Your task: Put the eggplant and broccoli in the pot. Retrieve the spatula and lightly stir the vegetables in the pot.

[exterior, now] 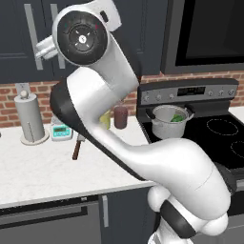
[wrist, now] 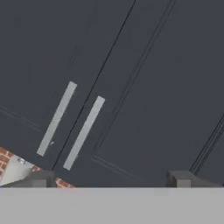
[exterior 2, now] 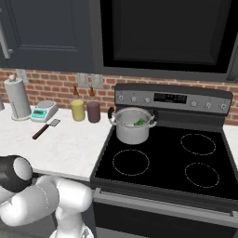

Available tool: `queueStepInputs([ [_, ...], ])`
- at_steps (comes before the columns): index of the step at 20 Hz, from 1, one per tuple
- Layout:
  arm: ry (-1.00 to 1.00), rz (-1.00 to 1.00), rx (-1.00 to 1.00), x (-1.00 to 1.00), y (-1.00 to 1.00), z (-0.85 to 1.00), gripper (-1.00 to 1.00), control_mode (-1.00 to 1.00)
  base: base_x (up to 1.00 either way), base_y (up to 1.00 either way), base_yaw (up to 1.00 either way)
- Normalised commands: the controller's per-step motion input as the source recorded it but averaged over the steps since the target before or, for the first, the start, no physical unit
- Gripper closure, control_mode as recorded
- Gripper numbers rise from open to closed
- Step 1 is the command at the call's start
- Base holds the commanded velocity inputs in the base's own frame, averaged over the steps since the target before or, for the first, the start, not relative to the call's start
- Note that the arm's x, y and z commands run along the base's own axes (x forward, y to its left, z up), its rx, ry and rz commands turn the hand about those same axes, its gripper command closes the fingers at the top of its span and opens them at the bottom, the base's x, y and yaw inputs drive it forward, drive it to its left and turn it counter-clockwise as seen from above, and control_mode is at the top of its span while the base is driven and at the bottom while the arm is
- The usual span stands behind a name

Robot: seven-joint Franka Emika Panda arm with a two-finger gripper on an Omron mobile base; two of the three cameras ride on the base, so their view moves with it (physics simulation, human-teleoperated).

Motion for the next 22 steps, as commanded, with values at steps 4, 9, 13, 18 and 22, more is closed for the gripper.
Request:
queueStepInputs([
  [4,0.93,-0.08,0.77,-0.03,-0.05,0.01,-1.00,-1.00,0.00,0.00,0.00],
  [9,0.78,-0.08,0.51,0.02,-0.07,-0.58,-1.00,-1.00,0.00,0.00,0.00],
  [13,0.40,-0.06,0.22,0.11,0.00,-1.00,-1.00,-1.00,0.00,0.00,0.00],
  [18,0.29,-0.05,0.15,0.10,0.00,-1.00,-1.00,-1.00,0.00,0.00,0.00],
  [22,0.29,-0.08,0.09,0.01,0.00,-1.00,-1.00,-1.00,0.00,0.00,0.00],
])
